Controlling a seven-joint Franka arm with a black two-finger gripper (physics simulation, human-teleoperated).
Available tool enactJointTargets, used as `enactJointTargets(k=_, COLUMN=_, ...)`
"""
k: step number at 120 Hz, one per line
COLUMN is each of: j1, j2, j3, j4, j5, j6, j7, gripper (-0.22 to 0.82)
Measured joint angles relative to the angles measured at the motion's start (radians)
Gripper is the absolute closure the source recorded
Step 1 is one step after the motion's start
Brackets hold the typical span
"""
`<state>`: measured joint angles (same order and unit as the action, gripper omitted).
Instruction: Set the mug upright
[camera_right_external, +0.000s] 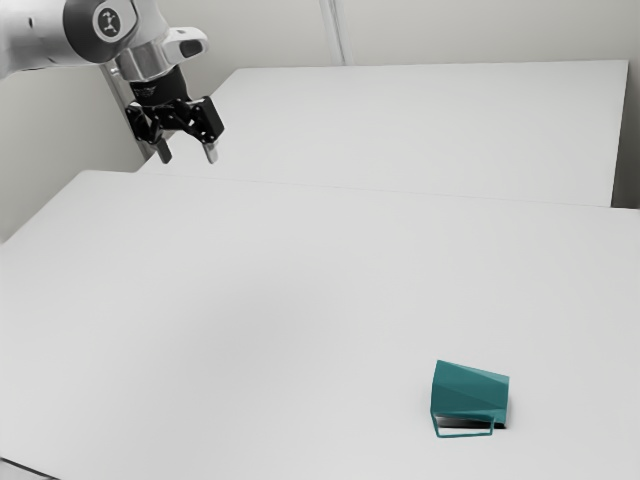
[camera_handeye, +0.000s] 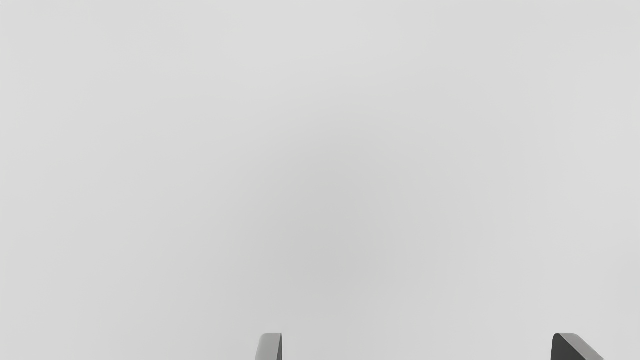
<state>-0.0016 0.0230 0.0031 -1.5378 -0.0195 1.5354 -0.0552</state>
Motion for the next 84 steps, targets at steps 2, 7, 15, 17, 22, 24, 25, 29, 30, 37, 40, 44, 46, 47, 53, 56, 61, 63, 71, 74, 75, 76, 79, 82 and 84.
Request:
enactJointTargets(k=2, j1=0.000, j2=0.000, j3=0.000, j4=0.000, j5=0.000, j6=0.000, j7=0.000, gripper=0.02)
enactJointTargets(k=7, j1=0.000, j2=0.000, j3=0.000, j4=-0.001, j5=0.000, j6=0.000, j7=0.000, gripper=0.02)
enactJointTargets(k=15, j1=-0.001, j2=0.000, j3=0.000, j4=-0.001, j5=0.000, j6=0.000, j7=0.000, gripper=0.02)
enactJointTargets(k=17, j1=-0.001, j2=-0.001, j3=0.000, j4=-0.001, j5=0.000, j6=0.000, j7=0.000, gripper=0.02)
enactJointTargets(k=22, j1=-0.002, j2=-0.001, j3=-0.001, j4=-0.002, j5=-0.002, j6=0.000, j7=0.000, gripper=0.02)
enactJointTargets(k=24, j1=-0.002, j2=-0.002, j3=-0.001, j4=-0.002, j5=-0.006, j6=0.001, j7=0.000, gripper=0.02)
enactJointTargets(k=25, j1=-0.003, j2=-0.002, j3=-0.001, j4=-0.003, j5=-0.008, j6=0.001, j7=0.000, gripper=0.02)
enactJointTargets(k=29, j1=-0.003, j2=-0.003, j3=-0.001, j4=-0.012, j5=-0.021, j6=0.009, j7=0.001, gripper=0.02)
enactJointTargets(k=30, j1=-0.003, j2=-0.004, j3=-0.002, j4=-0.016, j5=-0.024, j6=0.012, j7=0.001, gripper=0.02)
enactJointTargets(k=37, j1=-0.004, j2=-0.006, j3=-0.003, j4=-0.041, j5=-0.051, j6=0.037, j7=0.003, gripper=0.02)
enactJointTargets(k=40, j1=-0.005, j2=-0.009, j3=-0.003, j4=-0.056, j5=-0.065, j6=0.050, j7=0.003, gripper=0.02)
enactJointTargets(k=44, j1=-0.006, j2=-0.014, j3=-0.003, j4=-0.076, j5=-0.085, j6=0.069, j7=0.004, gripper=0.02)
enactJointTargets(k=46, j1=-0.007, j2=-0.017, j3=-0.004, j4=-0.089, j5=-0.094, j6=0.079, j7=0.005, gripper=0.02)
enactJointTargets(k=47, j1=-0.007, j2=-0.018, j3=-0.004, j4=-0.094, j5=-0.099, j6=0.084, j7=0.005, gripper=0.02)
enactJointTargets(k=53, j1=-0.008, j2=-0.026, j3=-0.005, j4=-0.130, j5=-0.127, j6=0.117, j7=0.006, gripper=0.02)
enactJointTargets(k=56, j1=-0.009, j2=-0.033, j3=-0.006, j4=-0.152, j5=-0.141, j6=0.135, j7=0.006, gripper=0.02)
enactJointTargets(k=61, j1=-0.007, j2=-0.045, j3=-0.011, j4=-0.192, j5=-0.165, j6=0.168, j7=0.008, gripper=0.02)
enactJointTargets(k=63, j1=-0.007, j2=-0.051, j3=-0.012, j4=-0.209, j5=-0.177, j6=0.181, j7=0.010, gripper=0.02)
enactJointTargets(k=71, j1=-0.010, j2=-0.071, j3=-0.017, j4=-0.268, j5=-0.227, j6=0.236, j7=0.018, gripper=0.02)
enactJointTargets(k=74, j1=-0.011, j2=-0.076, j3=-0.022, j4=-0.285, j5=-0.244, j6=0.256, j7=0.021, gripper=0.02)
enactJointTargets(k=75, j1=-0.012, j2=-0.077, j3=-0.024, j4=-0.290, j5=-0.249, j6=0.263, j7=0.022, gripper=0.02)
enactJointTargets(k=76, j1=-0.012, j2=-0.078, j3=-0.026, j4=-0.295, j5=-0.253, j6=0.269, j7=0.023, gripper=0.02)
enactJointTargets(k=79, j1=-0.015, j2=-0.082, j3=-0.033, j4=-0.312, j5=-0.266, j6=0.289, j7=0.026, gripper=0.02)
enactJointTargets(k=82, j1=-0.019, j2=-0.085, j3=-0.040, j4=-0.329, j5=-0.281, j6=0.309, j7=0.029, gripper=0.02)
enactJointTargets(k=84, j1=-0.023, j2=-0.088, j3=-0.045, j4=-0.341, j5=-0.292, j6=0.321, j7=0.031, gripper=0.02)
